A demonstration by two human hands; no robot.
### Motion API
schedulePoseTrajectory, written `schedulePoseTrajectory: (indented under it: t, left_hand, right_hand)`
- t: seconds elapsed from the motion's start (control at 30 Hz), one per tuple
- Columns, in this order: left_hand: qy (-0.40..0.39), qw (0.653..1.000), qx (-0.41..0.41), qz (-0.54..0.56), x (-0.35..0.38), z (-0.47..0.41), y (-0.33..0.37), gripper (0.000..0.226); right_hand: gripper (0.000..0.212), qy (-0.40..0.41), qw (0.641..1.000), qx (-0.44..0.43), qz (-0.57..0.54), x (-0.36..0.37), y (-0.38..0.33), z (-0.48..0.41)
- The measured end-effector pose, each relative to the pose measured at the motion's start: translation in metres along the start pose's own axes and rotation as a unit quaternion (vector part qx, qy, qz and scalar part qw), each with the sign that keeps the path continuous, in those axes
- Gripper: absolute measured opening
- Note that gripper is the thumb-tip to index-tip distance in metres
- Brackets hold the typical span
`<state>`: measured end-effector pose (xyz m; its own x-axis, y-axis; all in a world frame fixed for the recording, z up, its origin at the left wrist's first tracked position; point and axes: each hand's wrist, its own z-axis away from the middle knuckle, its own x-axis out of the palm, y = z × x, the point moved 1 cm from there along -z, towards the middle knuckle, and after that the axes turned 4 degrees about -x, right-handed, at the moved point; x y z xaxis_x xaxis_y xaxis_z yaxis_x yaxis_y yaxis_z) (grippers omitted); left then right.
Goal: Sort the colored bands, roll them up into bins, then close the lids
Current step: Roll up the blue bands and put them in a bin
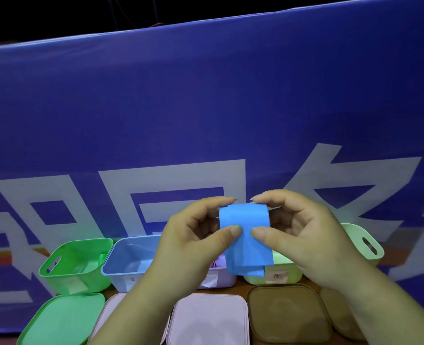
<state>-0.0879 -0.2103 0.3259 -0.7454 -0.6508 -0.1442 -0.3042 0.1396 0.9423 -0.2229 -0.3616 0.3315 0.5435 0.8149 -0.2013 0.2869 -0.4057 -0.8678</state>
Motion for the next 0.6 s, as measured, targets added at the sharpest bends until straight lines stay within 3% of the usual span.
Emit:
schedulePoseTrajectory:
  t: [0.27, 0.6]
  left_hand:
    - [-0.008, 1.0, -0.015, -0.003, 0.0025, 0.0008, -0.0009, 0.039]
    - [-0.022, 0.999, -0.019, -0.023, 0.0009, 0.0027, -0.0003, 0.036]
  right_hand:
    - [0.039, -0.013, 0.999, -0.018, 0.035, 0.0012, 0.0006, 0.0019]
    - [0.032, 0.006, 1.0, -0.003, -0.009, 0.0023, -0.0004, 0.0005]
